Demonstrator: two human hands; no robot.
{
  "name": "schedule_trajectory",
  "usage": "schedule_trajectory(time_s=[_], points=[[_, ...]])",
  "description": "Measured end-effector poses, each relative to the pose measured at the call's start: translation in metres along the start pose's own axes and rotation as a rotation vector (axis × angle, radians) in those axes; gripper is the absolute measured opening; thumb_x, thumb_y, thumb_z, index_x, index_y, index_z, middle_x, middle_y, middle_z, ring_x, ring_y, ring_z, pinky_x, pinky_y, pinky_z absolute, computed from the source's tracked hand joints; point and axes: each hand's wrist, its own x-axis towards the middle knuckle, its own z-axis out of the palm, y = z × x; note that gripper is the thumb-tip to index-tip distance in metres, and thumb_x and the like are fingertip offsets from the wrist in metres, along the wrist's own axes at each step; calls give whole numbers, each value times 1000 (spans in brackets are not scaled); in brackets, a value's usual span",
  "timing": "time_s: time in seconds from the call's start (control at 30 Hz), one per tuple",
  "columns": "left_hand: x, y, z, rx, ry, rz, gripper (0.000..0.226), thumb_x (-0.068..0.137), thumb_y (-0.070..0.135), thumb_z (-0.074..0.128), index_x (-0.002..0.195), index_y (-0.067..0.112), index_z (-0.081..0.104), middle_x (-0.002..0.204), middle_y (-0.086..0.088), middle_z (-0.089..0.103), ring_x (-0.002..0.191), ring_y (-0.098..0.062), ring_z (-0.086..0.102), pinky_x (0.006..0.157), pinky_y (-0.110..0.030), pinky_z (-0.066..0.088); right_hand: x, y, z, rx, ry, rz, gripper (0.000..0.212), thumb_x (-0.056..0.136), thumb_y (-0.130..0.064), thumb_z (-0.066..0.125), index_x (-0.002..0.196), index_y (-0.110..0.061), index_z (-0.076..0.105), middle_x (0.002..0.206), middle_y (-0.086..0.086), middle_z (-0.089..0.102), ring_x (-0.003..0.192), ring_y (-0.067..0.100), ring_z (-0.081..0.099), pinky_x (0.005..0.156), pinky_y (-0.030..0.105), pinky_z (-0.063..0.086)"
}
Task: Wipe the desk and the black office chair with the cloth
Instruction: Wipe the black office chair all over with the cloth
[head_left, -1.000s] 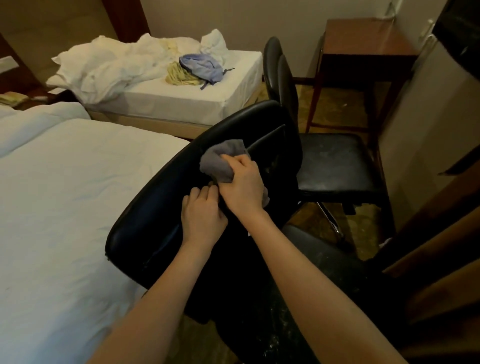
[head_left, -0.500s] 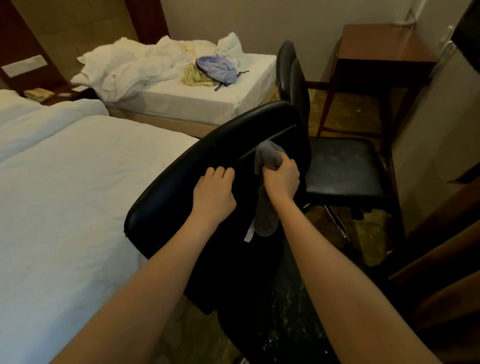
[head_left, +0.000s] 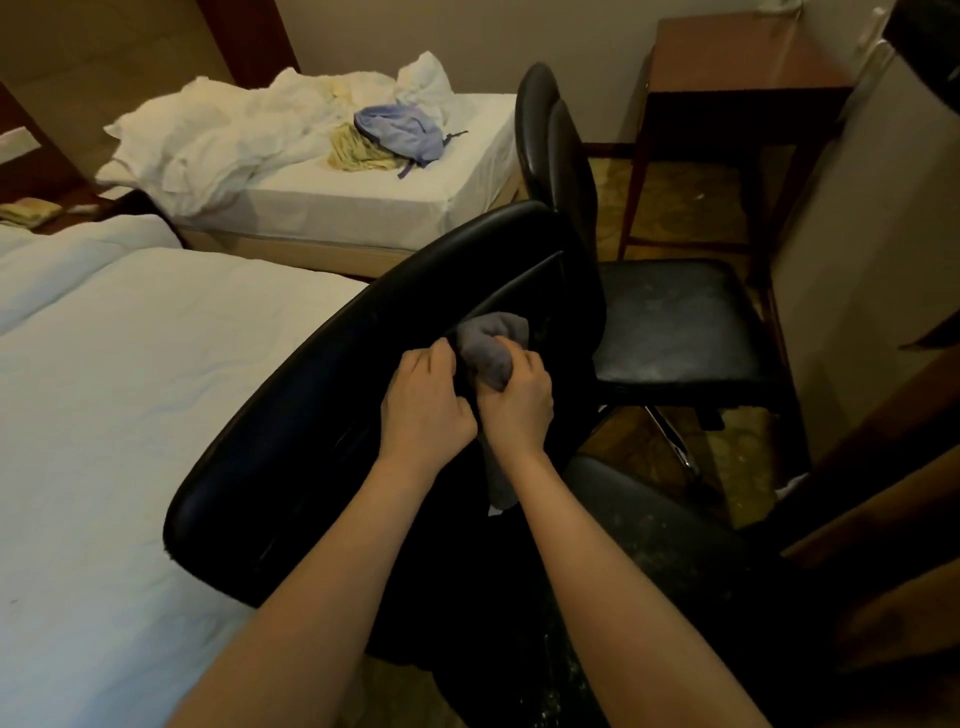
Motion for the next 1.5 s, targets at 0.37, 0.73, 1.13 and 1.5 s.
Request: schedule_trajectory(time_s=[0.37,0.73,1.13,1.5], points=[[21,14,0,278,-56,174,35,82,12,51,116,9,49,123,-13,47,110,-28,44,89,-34,38,26,50,-50,34,-91,389,35,86,-12,54,120,-15,58,115,14,63,111,33,55,79,28,39],[49,28,33,68,-41,124,26,72,10,63,97,3,57,120,-16,57,118,-29,50,100,-37,38,49,9,-16,109,14,169,33,88,-19,55,121,-18,56,117,10,56,107,29,55,83,32,42],[79,51,41,457,-111,184,38,83,20,52,120,14,45,135,-14,35,122,-29,37,98,-35,33,86,44,-57,49,19,351,31,85,-19,55,116,-19,60,110,12,63,106,33,58,82,35,44],[86,41,47,202,-73,137,11,69,2,62,77,-2,67,110,-21,61,96,-37,53,80,-41,42,119,10,-30,32,87,194,36,90,-25,51,126,-20,54,121,10,54,111,31,53,88,39,45]])
